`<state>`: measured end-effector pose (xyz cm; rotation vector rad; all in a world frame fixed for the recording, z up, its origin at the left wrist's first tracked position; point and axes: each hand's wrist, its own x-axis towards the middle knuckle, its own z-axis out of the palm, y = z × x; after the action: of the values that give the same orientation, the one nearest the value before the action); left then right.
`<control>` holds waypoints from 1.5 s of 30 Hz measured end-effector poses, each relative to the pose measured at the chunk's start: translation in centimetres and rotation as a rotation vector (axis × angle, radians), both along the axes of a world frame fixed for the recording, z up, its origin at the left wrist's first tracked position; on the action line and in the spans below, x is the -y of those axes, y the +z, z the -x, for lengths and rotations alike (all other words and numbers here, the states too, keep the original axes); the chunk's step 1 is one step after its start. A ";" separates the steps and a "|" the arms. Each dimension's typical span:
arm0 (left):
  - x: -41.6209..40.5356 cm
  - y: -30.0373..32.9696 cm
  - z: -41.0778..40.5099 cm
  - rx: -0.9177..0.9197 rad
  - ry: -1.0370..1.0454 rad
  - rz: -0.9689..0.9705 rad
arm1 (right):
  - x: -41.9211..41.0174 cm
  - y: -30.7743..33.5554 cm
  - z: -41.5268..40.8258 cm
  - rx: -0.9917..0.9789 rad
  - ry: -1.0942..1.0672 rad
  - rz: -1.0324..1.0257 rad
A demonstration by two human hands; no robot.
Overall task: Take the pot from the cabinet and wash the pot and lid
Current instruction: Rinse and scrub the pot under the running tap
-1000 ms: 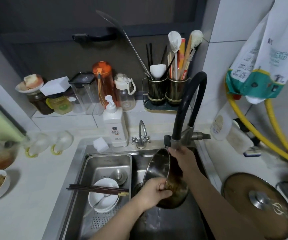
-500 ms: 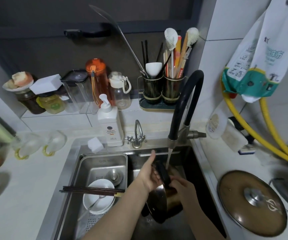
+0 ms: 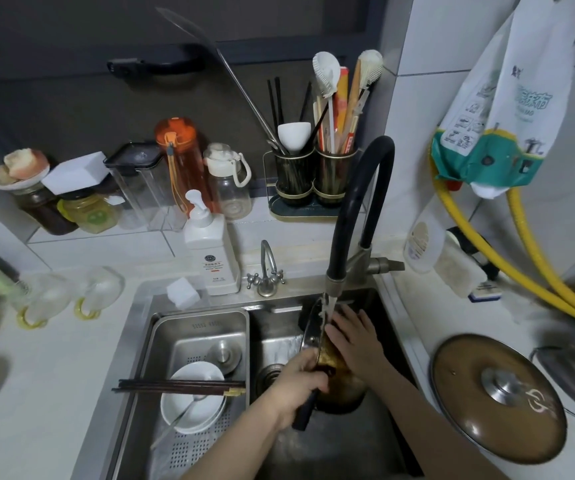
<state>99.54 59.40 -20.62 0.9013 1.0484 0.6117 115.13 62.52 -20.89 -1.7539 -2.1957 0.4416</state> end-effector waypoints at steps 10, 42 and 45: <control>1.9 0.5 0.8 -0.623 -0.415 -0.506 | 0.0 1.2 -1.0 -0.867 -0.388 0.424; -3.4 4.8 4.4 -0.226 0.133 -0.120 | 3.8 1.9 -3.5 -1.175 -0.629 0.291; -2.9 4.3 4.8 -0.078 0.020 0.087 | 2.9 3.0 -4.1 -1.155 -0.578 0.288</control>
<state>94.75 62.31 -16.36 0.8452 1.1469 0.5469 119.28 59.66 -17.89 -1.5171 -0.8243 1.2428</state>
